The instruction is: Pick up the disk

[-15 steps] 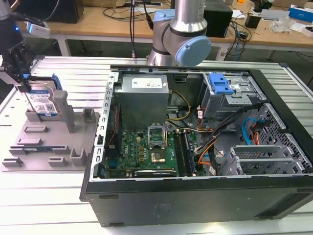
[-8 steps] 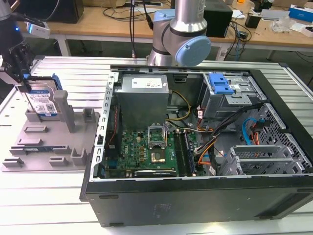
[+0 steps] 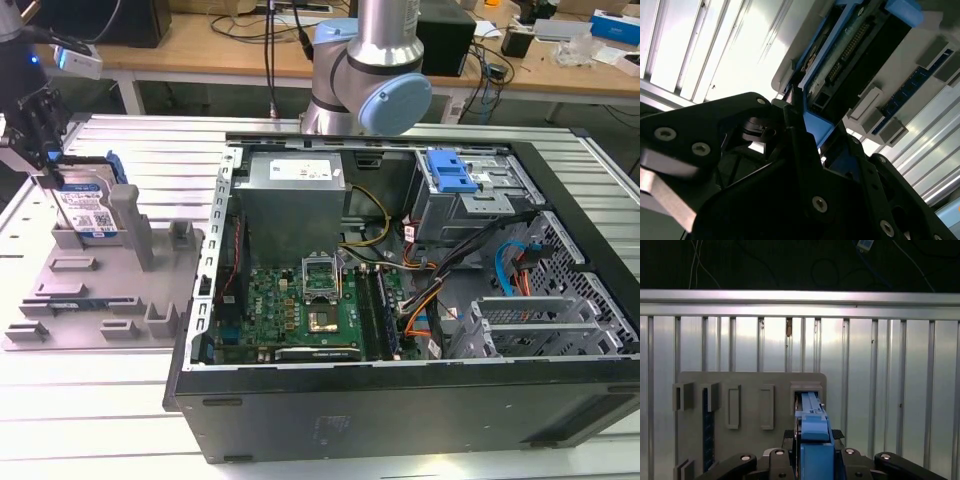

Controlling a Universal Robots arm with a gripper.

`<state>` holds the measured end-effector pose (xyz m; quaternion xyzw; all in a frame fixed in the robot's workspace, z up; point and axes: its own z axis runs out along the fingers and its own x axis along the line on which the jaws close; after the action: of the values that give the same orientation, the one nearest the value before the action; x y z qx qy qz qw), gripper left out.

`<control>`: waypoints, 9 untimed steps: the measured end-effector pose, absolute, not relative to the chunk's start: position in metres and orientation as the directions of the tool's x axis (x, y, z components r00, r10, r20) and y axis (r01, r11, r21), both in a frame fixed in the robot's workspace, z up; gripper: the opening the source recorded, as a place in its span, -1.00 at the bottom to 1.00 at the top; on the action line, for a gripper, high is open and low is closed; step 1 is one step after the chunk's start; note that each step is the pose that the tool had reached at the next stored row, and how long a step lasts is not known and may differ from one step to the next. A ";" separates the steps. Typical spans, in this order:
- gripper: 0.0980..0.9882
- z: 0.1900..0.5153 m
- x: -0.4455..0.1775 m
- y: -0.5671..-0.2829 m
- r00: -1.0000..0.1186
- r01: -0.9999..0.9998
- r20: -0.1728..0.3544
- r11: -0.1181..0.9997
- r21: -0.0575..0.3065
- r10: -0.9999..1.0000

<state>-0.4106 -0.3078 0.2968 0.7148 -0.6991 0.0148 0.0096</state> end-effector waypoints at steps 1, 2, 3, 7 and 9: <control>-0.39 0.297 -0.411 -0.308 0.022 -1.000 0.034 -0.022 -0.007 -0.999; -0.39 0.297 -0.411 -0.308 0.022 -1.000 0.034 -0.022 -0.007 -0.999; -0.39 0.297 -0.411 -0.308 0.022 -1.000 0.034 -0.022 -0.007 -0.999; -0.39 0.297 -0.411 -0.309 0.022 -1.000 0.033 -0.022 -0.007 -0.999; -0.39 0.298 -0.411 -0.309 0.022 -1.000 0.032 -0.022 -0.007 -0.999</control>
<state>-0.4108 -0.3088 0.2981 0.7148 -0.6991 0.0140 0.0085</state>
